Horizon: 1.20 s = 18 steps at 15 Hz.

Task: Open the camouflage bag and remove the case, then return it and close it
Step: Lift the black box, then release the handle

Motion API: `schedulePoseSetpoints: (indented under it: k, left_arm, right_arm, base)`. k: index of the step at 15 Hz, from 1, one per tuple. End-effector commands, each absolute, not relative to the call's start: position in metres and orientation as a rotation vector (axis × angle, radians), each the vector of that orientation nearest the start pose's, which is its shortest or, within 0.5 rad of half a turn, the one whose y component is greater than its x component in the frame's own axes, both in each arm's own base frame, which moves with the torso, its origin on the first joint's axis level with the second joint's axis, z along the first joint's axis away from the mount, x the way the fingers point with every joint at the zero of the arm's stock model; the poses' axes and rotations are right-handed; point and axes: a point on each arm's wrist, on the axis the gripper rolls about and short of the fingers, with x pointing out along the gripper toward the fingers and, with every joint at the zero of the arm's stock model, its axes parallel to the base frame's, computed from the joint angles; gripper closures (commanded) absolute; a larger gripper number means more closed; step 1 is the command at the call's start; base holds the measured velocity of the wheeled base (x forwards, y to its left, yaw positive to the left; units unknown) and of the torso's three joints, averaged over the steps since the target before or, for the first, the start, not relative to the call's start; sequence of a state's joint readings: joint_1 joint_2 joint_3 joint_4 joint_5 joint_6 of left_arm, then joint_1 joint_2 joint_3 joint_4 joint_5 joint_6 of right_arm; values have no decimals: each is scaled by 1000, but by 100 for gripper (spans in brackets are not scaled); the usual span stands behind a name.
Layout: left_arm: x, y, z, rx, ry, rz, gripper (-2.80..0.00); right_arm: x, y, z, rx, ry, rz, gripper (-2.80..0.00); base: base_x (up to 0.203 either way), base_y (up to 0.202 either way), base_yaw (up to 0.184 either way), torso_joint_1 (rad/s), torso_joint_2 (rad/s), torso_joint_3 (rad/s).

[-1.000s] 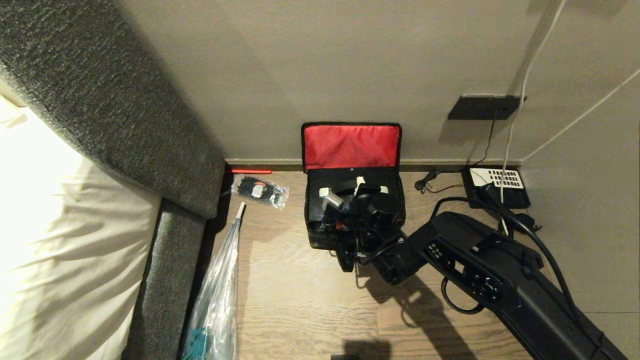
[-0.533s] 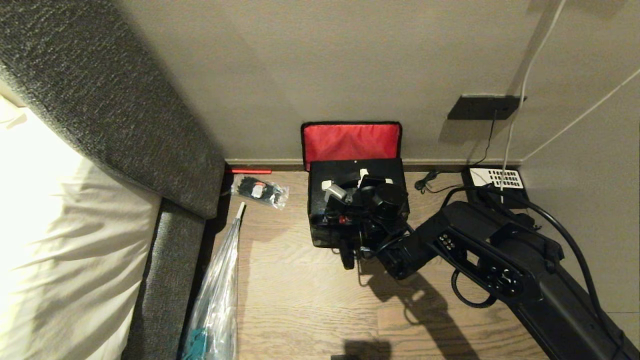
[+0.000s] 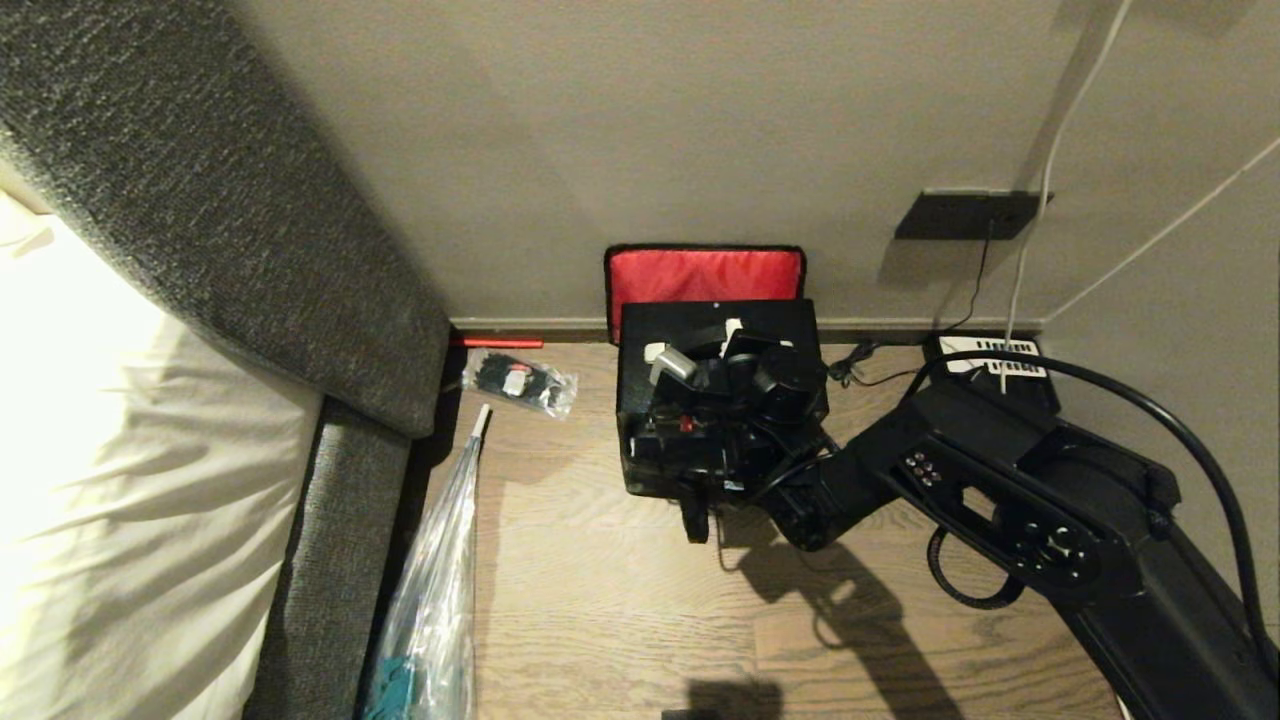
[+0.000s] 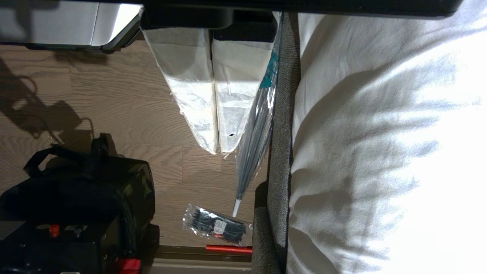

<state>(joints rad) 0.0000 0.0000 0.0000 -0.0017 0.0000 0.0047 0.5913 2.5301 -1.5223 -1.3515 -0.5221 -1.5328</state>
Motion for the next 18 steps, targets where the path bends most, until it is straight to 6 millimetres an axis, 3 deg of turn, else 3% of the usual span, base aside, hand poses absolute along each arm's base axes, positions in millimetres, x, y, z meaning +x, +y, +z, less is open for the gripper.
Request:
schedulePoseSetpoints:
  k: [1, 7, 18]
  left_arm:
    - [-23, 0, 76, 5, -2, 0, 0]
    - [-23, 0, 76, 5, -2, 0, 0]
    - [-23, 0, 76, 5, -2, 0, 0]
  right_arm:
    - [410, 262, 117, -1335, -288, -181, 0]
    - [394, 245, 140, -1334, -249, -211, 0]
    - [393, 167, 161, -1357, -78, -361, 0]
  base:
    - [0, 0, 0, 0, 0, 0]
    - [0, 0, 0, 0, 0, 0]
    - [0, 0, 0, 0, 0, 0]
